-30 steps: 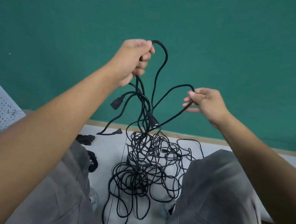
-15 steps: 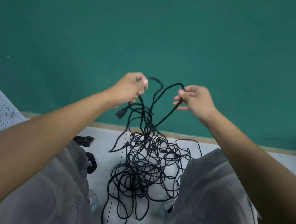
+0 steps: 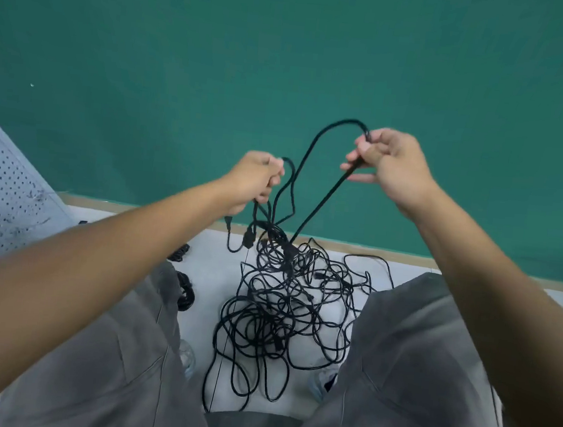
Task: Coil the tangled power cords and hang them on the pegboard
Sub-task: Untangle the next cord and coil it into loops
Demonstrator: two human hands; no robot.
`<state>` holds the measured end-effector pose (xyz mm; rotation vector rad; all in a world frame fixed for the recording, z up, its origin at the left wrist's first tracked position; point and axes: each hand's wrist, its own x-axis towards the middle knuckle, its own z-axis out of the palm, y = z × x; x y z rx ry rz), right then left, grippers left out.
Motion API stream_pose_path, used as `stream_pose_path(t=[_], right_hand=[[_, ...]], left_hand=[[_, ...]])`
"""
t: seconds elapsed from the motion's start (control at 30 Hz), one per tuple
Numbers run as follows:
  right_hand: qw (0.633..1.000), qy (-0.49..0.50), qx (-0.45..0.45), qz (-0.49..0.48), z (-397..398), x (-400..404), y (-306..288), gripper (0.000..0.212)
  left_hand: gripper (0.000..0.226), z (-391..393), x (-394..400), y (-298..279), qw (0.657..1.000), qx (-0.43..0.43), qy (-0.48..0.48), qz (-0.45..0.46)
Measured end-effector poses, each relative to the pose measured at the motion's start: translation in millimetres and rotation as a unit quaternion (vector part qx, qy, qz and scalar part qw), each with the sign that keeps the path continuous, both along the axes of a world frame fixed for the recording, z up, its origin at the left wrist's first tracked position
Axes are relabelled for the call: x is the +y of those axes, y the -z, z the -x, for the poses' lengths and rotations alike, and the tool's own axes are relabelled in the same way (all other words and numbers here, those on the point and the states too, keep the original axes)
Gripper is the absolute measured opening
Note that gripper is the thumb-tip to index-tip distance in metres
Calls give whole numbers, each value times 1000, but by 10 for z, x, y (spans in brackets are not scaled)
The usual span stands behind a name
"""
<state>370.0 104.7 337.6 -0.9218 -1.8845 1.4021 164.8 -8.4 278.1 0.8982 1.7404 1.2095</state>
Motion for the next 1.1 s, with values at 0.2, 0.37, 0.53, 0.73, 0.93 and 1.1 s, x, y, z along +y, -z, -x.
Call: stream_pose_path(t=[0.2,0.37,0.53,0.73,0.93,1.1], right_hand=[[998,28,57,2,78,-173,-100,10],[987,50,103,112,213,-65,52,22],[966,-19,80,243,212,3,316,26],[990,9,11,142,146,-134,389,13],[996,7,87,26,156,16,-493,15],[998,36,48,-10,179,61,-545,25]], left_hand=[[29,-10,-3,-110,994,-96,-47,-23],[28,-90,43,-436,994,-97,18,-52],[28,-39,24,-595,989,-118,-3,-84],[26,132,-39,-168,1000,15,-13,-17],[26,180,-212,397,997,44,-27,62],[26,133,-220,257,997,-68,-45,14]])
